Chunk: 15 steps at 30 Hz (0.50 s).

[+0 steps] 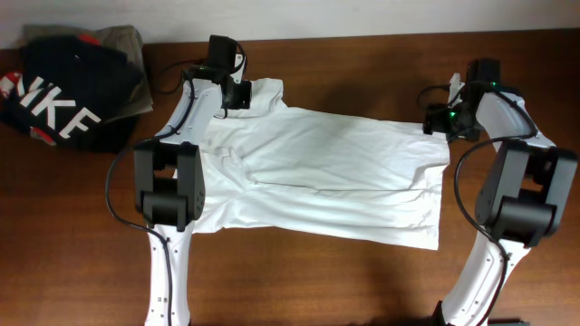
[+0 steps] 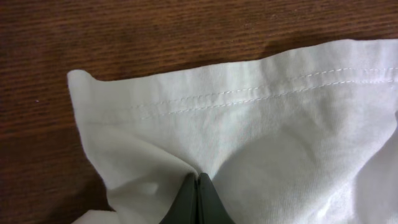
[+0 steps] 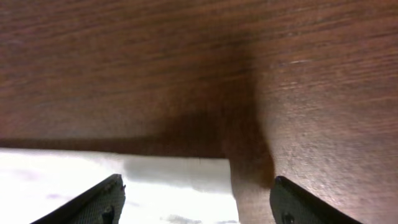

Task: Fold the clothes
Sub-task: 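Grasp the shirt's top left and top right corners with both grippers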

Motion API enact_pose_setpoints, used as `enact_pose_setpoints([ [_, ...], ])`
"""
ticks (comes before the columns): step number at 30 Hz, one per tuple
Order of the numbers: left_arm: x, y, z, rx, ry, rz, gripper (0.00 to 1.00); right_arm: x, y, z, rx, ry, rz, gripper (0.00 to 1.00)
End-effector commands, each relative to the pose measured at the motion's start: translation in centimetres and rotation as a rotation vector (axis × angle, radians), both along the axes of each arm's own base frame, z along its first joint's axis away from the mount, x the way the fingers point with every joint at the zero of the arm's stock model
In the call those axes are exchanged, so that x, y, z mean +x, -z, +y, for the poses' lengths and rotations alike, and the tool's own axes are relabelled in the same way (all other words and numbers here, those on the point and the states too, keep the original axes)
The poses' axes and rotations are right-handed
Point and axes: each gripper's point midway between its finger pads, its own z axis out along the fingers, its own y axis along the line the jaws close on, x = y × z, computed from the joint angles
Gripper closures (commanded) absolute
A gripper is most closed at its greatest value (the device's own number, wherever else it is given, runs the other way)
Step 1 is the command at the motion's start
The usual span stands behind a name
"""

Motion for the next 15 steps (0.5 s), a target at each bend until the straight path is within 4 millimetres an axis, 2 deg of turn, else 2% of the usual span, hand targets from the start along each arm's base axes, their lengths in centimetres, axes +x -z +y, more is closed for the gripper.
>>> enact_pose_setpoints([
  [1, 0.2, -2.3, 0.0, -0.007, -0.007, -0.035, 1.00, 0.4, 1.3, 0.1, 0.015, -0.002, 0.010, 0.23],
  [2, 0.2, -2.3, 0.0, -0.007, -0.007, -0.035, 1.00, 0.4, 1.8, 0.1, 0.017, -0.002, 0.015, 0.35],
  [3, 0.2, -2.3, 0.0, -0.007, -0.007, -0.035, 1.00, 0.5, 1.9, 0.1, 0.016, -0.002, 0.015, 0.40],
  [5, 0.2, -2.3, 0.0, -0.007, -0.007, -0.035, 1.00, 0.7, 1.9, 0.0, 0.013, -0.002, 0.005, 0.42],
  [6, 0.2, -2.3, 0.0, -0.007, -0.007, -0.035, 1.00, 0.7, 1.8, 0.0, 0.012, -0.001, 0.003, 0.47],
  [8, 0.3, -2.4, 0.0, -0.006, -0.008, -0.039, 1.00, 0.6, 1.8, -0.1, 0.008, 0.009, 0.008, 0.65],
  [10, 0.4, -2.6, 0.0, -0.009, -0.007, -0.046, 1.00, 0.6, 1.6, -0.2, 0.017, 0.036, 0.011, 0.77],
  [14, 0.3, -3.1, 0.1, -0.009, -0.008, -0.046, 1.00, 0.7, 0.7, -0.2, 0.025, 0.053, 0.025, 0.96],
  [15, 0.3, -3.8, 0.1, -0.010, -0.008, -0.053, 1.00, 0.7, 0.3, -0.2, 0.027, 0.058, 0.029, 0.96],
])
